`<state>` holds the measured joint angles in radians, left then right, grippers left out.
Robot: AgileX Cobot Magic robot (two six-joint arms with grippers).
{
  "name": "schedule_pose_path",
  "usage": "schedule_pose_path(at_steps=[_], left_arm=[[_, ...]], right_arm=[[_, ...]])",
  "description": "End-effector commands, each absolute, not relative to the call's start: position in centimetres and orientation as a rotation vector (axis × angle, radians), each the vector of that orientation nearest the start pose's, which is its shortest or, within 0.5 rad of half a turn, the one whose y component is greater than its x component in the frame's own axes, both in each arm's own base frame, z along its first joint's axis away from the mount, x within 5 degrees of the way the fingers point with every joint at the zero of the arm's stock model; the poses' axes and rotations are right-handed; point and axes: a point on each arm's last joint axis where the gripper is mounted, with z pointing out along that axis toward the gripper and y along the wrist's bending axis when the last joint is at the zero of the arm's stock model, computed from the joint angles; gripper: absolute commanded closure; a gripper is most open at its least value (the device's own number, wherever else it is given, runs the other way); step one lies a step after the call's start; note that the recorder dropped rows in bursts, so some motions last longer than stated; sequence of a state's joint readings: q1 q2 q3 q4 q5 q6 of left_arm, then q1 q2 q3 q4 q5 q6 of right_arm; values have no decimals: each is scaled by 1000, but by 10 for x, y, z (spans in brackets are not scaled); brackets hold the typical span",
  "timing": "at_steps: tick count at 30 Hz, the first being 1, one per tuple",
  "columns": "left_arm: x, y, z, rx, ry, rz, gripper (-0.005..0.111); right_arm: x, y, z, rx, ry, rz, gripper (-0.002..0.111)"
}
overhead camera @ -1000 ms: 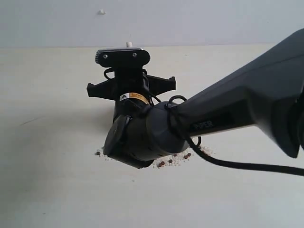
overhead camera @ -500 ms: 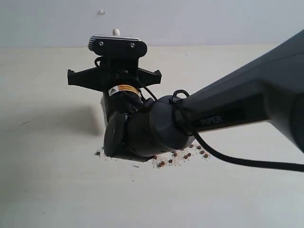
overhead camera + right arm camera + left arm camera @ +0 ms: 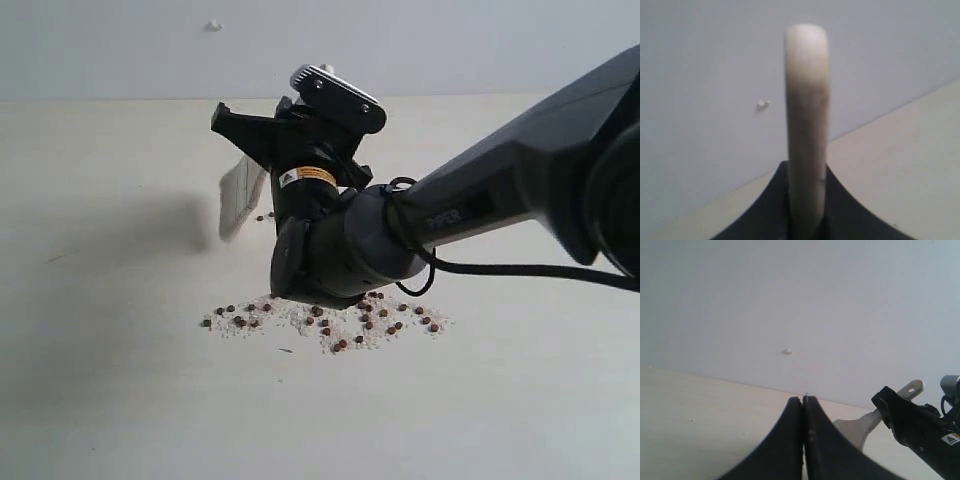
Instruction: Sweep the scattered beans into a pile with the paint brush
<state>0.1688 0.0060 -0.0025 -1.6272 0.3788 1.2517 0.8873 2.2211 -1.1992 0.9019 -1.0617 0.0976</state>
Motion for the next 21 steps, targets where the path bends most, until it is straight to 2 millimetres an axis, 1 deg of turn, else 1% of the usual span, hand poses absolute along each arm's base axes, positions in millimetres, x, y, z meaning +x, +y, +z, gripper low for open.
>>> schedule_pose_path(at_steps=[1, 7, 15, 21], left_arm=[[54, -25, 215, -92, 1483, -453, 107], [54, -25, 215, -92, 1483, -453, 107], [54, -25, 215, -92, 1483, -453, 107], [54, -25, 215, -92, 1483, -453, 107]], right_arm=[[330, 299, 124, 376, 1626, 570, 108], [335, 306, 117, 372, 1649, 568, 108], [335, 294, 112, 421, 1696, 395, 108], [335, 291, 113, 411, 1716, 324, 108]])
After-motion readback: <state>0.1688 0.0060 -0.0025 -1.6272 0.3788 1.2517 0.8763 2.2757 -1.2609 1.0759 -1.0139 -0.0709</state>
